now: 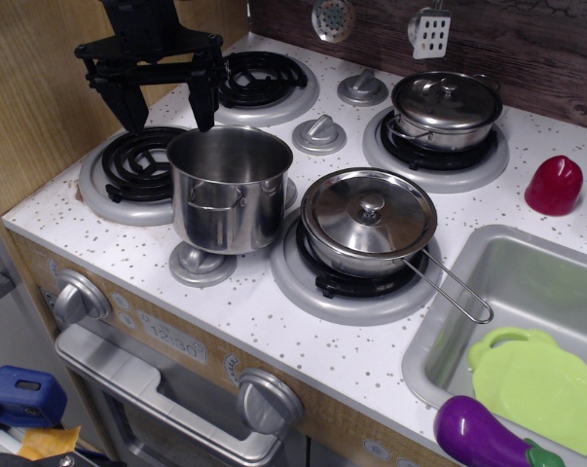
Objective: Put pot on stove which is near stove
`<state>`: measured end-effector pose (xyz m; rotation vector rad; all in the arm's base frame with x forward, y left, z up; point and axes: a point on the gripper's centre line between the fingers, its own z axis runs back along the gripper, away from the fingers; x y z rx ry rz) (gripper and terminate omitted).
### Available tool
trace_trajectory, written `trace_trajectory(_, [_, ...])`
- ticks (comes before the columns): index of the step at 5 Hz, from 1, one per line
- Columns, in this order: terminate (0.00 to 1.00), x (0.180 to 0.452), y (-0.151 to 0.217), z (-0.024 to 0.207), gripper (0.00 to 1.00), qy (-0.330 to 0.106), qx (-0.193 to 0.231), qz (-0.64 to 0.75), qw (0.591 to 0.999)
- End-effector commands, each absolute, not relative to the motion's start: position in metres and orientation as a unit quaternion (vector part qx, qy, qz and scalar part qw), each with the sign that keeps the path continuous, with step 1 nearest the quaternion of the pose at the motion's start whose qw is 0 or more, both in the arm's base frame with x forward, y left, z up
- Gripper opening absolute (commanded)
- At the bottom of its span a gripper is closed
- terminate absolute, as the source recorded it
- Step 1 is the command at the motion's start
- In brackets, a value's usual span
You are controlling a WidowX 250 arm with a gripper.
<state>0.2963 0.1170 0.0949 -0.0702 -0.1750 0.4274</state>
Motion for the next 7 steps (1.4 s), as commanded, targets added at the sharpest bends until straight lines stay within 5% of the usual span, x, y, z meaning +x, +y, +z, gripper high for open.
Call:
trace_trajectory(1, [0.0,0.296,0.117,0.095,1.0,-0.087,-0.035,0.212,0.973])
trace_trajectory(5, [0.0,0.291,0.118,0.066,1.0,-0.094,-0.084,0.226,0.966])
trace_trajectory(6, [0.0,0.292,0.116,0.064,0.0,-0.1,-0.084,0.232,0.964])
trace_trajectory(7, [0.0,0.293,0.111,0.063,0.0,-0.139,-0.056,0.233,0.961])
